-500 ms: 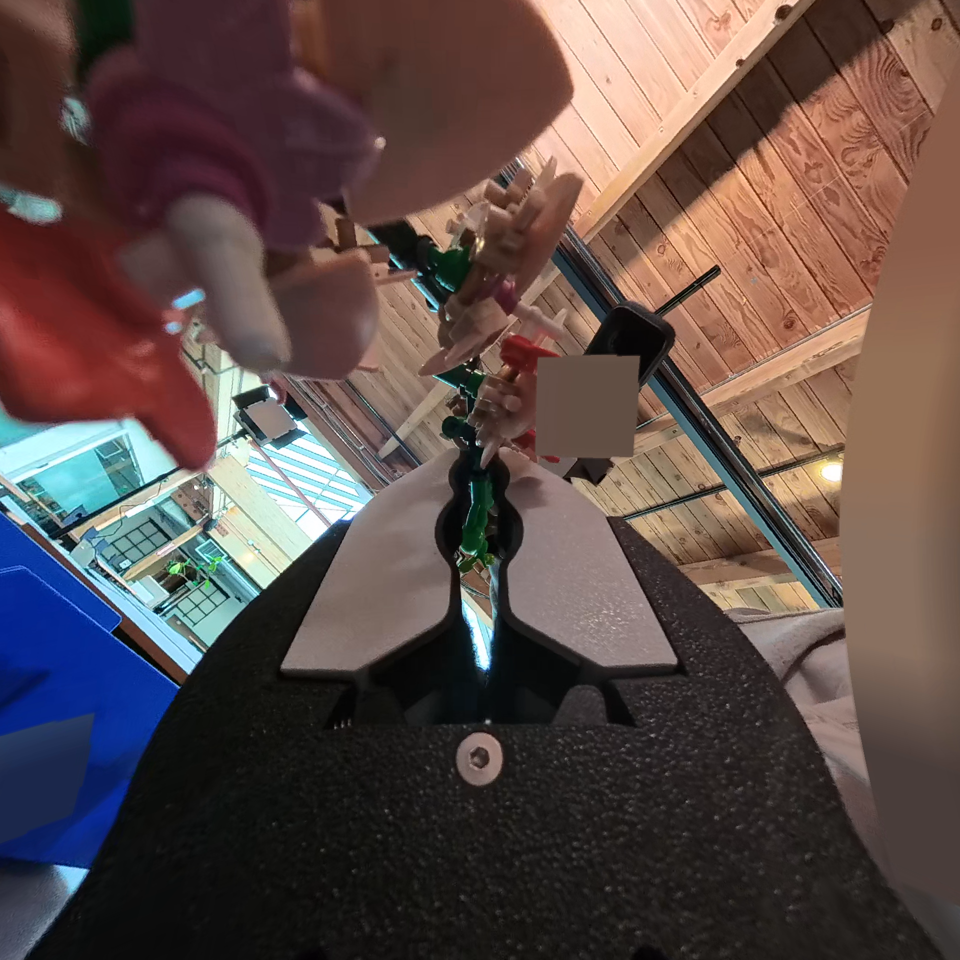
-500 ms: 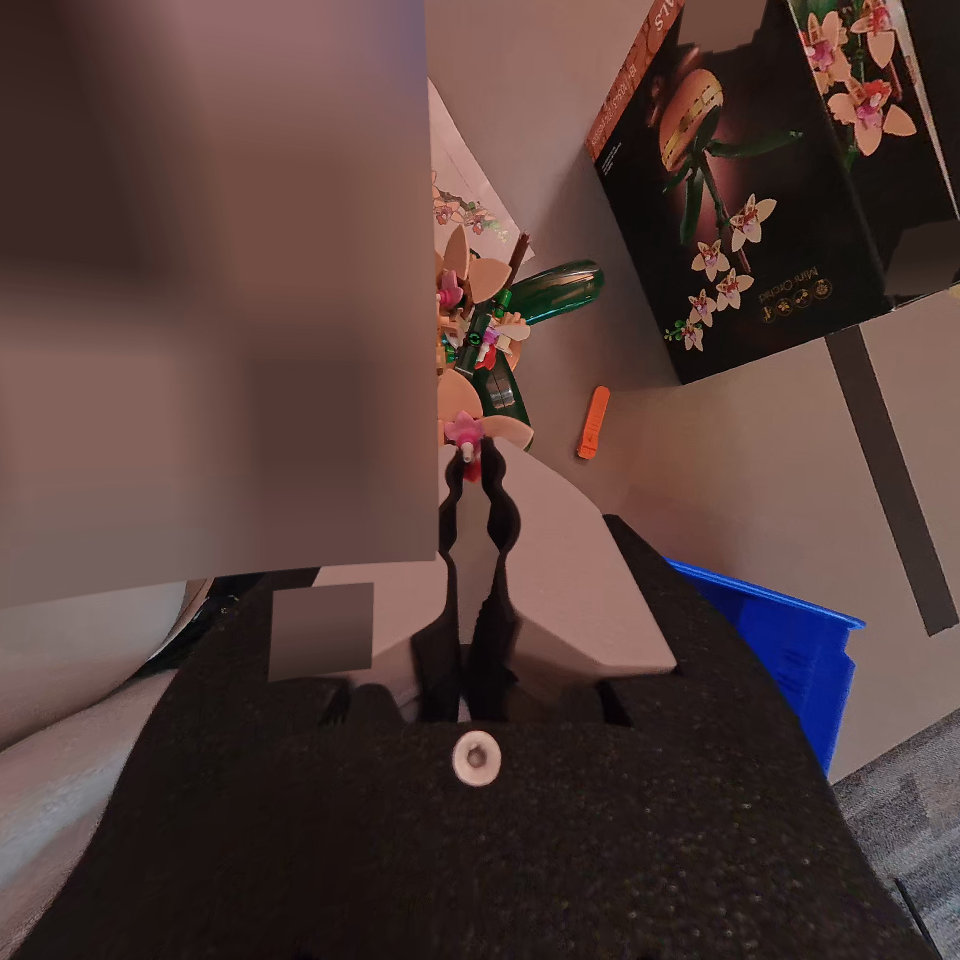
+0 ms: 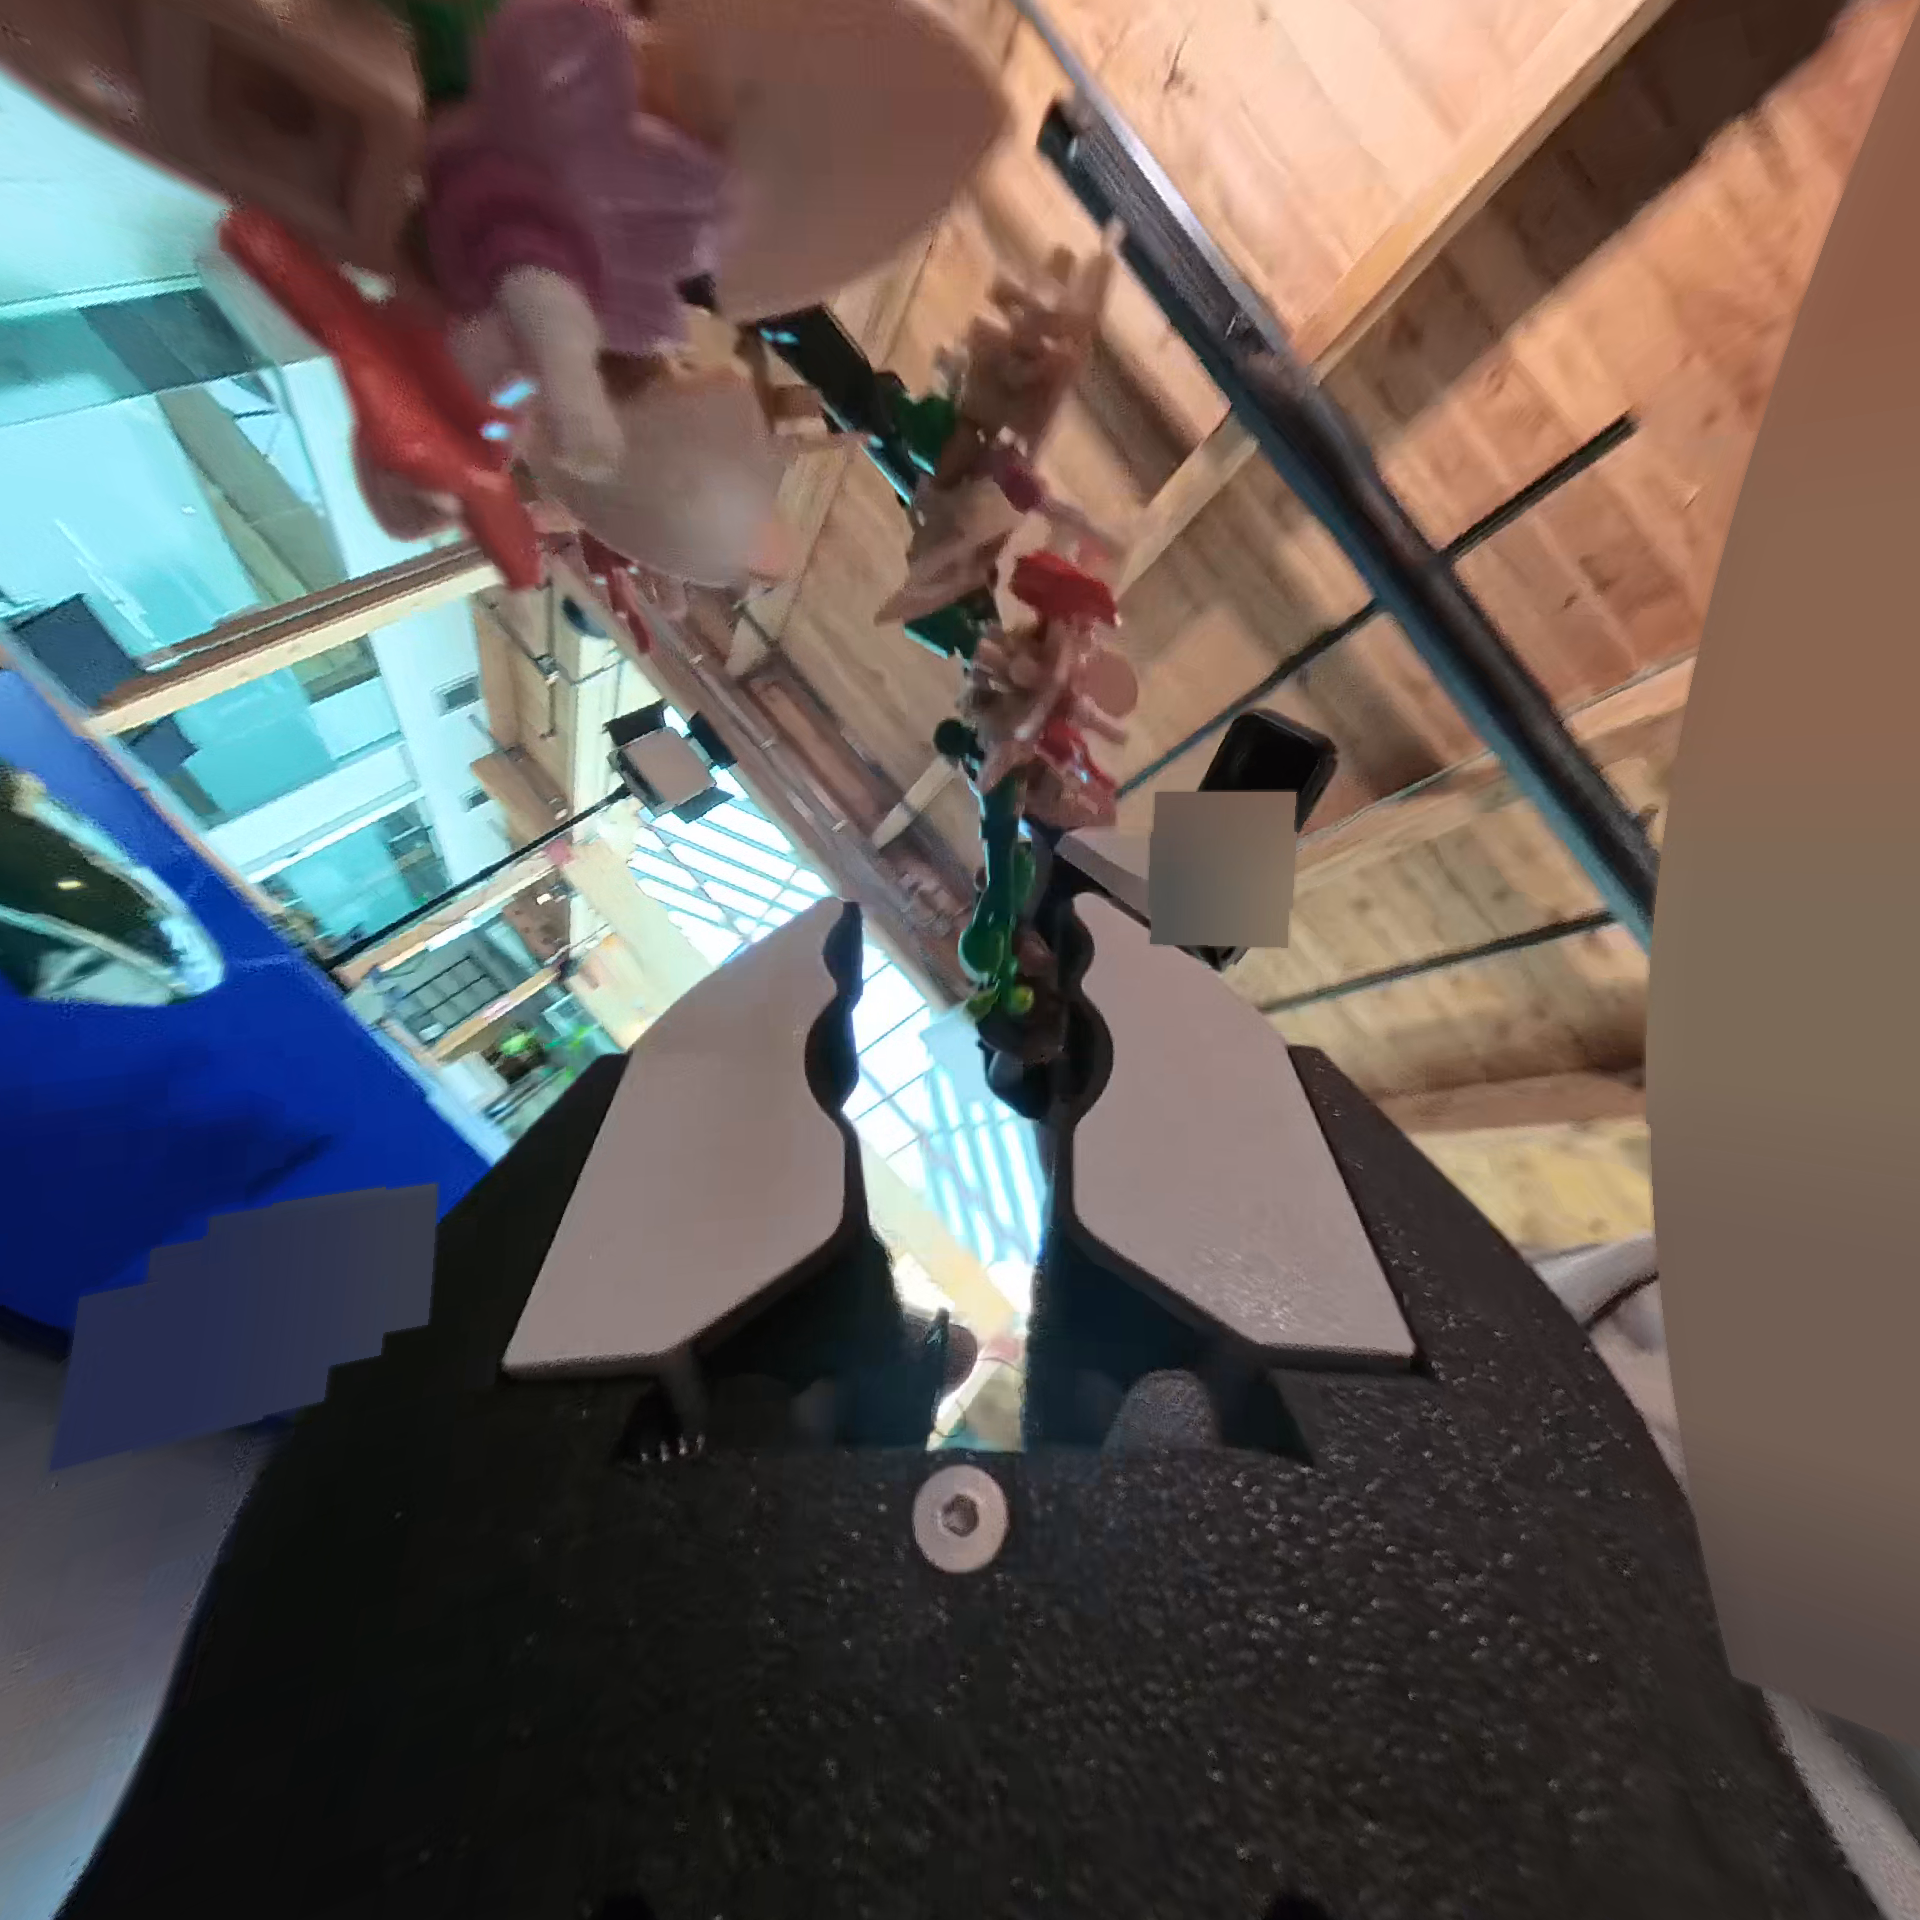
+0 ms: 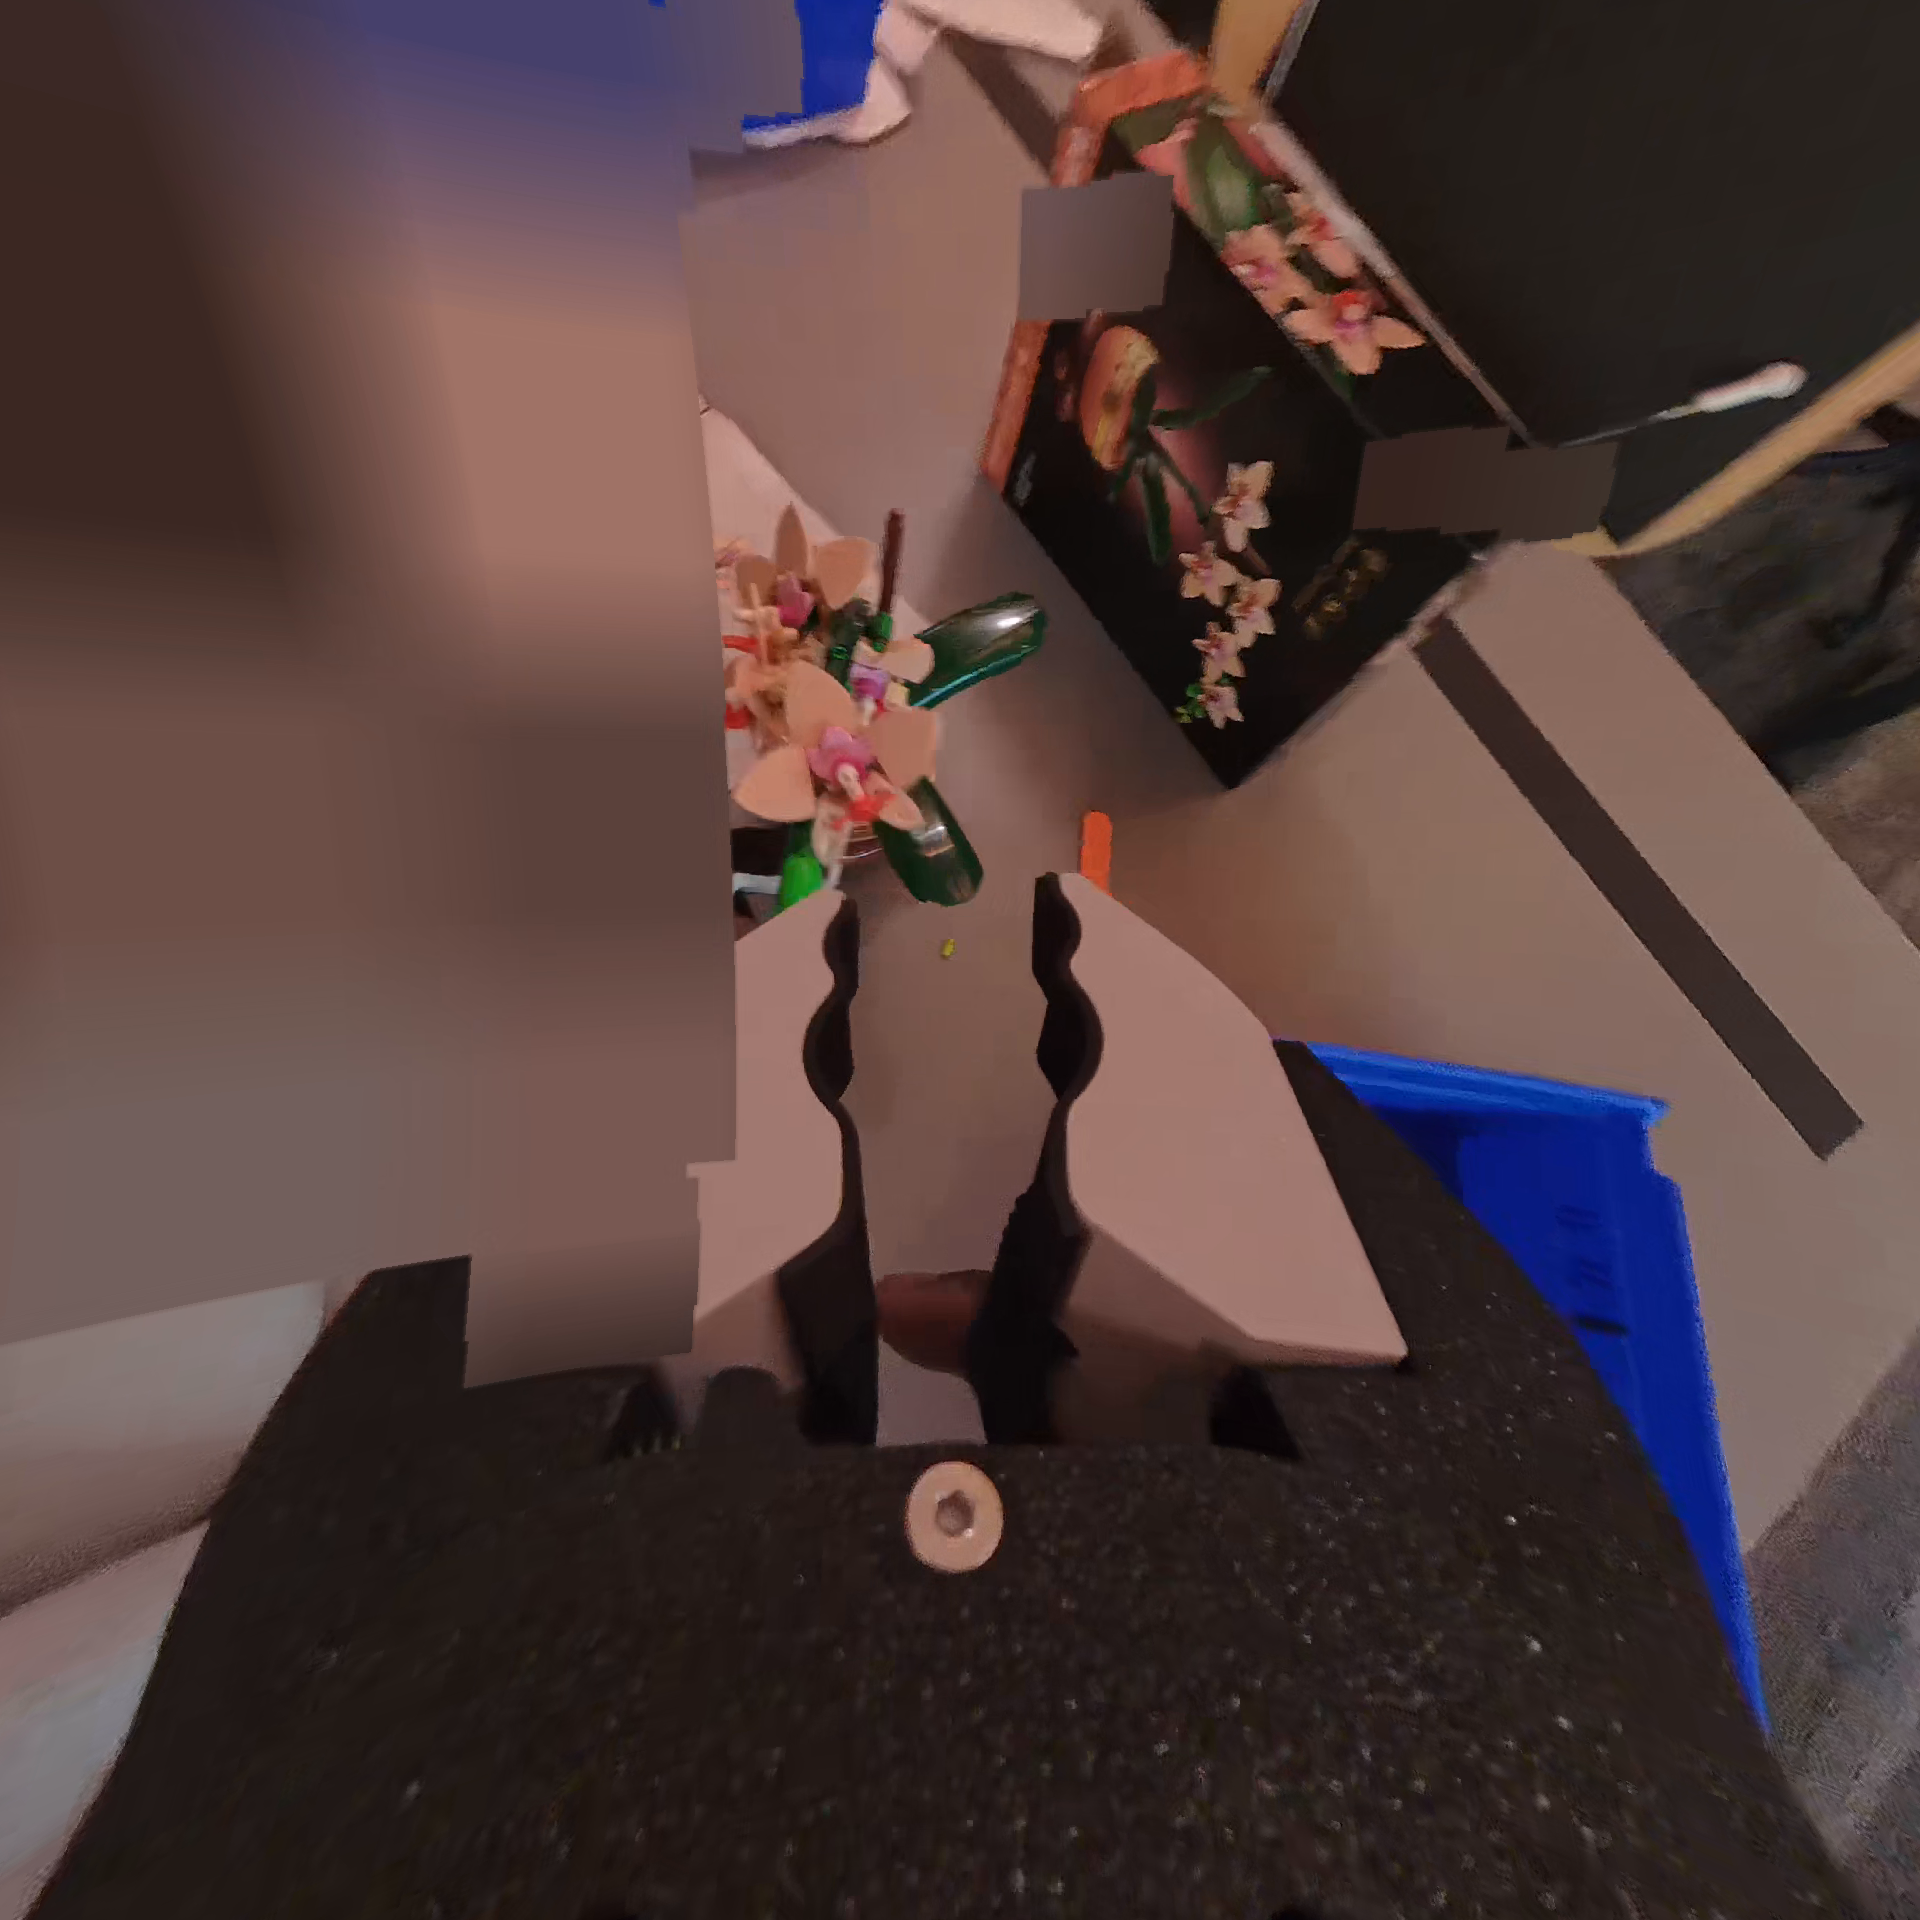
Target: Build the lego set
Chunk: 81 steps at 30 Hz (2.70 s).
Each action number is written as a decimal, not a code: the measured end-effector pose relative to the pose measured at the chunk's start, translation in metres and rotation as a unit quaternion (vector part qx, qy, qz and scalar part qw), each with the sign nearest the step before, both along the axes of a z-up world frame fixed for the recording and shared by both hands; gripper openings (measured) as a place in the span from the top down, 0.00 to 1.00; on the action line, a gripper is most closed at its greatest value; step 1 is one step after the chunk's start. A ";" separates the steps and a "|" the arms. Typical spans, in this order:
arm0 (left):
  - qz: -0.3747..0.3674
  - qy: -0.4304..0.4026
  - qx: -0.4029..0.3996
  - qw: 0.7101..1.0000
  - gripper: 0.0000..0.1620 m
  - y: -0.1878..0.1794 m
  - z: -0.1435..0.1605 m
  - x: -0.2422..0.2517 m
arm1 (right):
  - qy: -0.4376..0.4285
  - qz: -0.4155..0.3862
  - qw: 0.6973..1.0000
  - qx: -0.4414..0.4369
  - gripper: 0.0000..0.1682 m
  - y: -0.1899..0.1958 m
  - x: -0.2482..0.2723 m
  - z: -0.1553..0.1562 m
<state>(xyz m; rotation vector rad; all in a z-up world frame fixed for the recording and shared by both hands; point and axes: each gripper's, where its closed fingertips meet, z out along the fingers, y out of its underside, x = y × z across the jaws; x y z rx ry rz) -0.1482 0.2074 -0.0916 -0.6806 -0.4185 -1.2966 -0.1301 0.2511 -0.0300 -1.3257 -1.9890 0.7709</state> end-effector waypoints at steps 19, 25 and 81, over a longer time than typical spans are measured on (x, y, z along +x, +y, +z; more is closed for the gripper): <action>0.247 0.410 -0.213 0.852 0.79 -0.124 -0.068 -0.028 | -0.005 -0.112 0.988 -0.110 0.92 0.019 -0.071 -0.250; 0.218 0.417 -0.209 0.857 0.79 -0.118 -0.077 -0.027 | -0.034 -0.107 0.987 -0.117 0.91 0.020 -0.079 -0.263; 0.074 0.406 -0.297 0.861 0.83 -0.083 -0.104 -0.024 | 0.002 -0.057 0.994 -0.097 0.95 0.031 -0.018 -0.246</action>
